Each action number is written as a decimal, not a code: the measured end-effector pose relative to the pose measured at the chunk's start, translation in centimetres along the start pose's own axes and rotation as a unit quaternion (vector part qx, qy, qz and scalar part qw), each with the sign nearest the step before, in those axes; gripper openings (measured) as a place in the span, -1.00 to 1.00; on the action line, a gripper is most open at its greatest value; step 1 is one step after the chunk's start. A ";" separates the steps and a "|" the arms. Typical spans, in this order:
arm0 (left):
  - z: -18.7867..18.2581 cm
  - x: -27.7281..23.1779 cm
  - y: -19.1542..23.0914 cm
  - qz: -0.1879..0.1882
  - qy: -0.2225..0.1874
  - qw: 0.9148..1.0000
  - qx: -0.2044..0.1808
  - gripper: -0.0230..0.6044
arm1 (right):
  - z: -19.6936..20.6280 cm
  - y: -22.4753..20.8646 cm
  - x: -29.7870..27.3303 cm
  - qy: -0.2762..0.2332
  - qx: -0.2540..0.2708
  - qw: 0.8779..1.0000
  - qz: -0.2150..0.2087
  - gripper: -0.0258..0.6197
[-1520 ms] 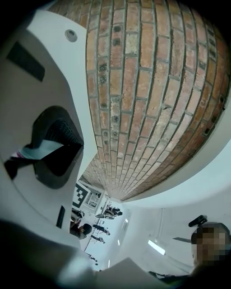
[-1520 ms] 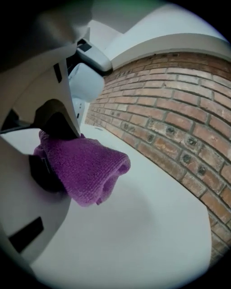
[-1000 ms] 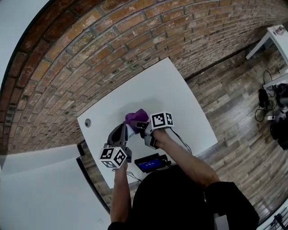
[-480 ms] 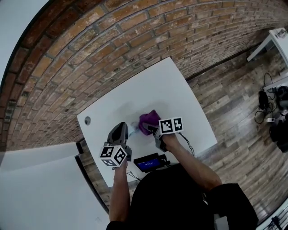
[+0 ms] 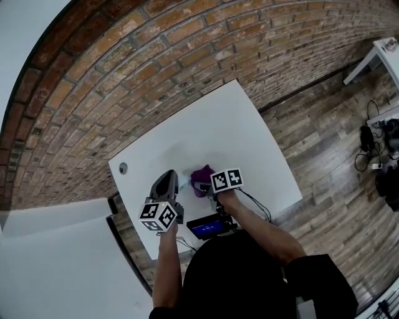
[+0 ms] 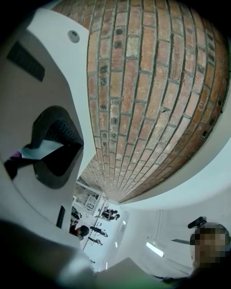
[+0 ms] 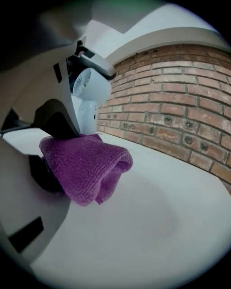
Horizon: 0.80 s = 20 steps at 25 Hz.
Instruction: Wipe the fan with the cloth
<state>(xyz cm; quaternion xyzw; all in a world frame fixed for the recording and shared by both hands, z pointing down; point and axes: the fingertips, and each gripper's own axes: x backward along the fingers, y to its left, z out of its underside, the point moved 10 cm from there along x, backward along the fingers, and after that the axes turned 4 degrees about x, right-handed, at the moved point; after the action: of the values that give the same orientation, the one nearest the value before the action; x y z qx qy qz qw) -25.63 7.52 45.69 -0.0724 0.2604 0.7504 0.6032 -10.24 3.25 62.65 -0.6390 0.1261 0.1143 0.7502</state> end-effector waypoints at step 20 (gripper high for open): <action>0.0 0.0 0.0 0.003 0.004 1.000 0.002 -0.91 | -1.3 -0.1 -0.6 0.066 0.078 0.994 0.044 -0.70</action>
<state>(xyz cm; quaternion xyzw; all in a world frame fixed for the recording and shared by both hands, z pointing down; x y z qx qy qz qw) -25.62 7.47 45.68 -0.0734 0.2645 0.7515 0.6000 -10.81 1.93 62.79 -0.5787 0.2113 0.0946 0.7820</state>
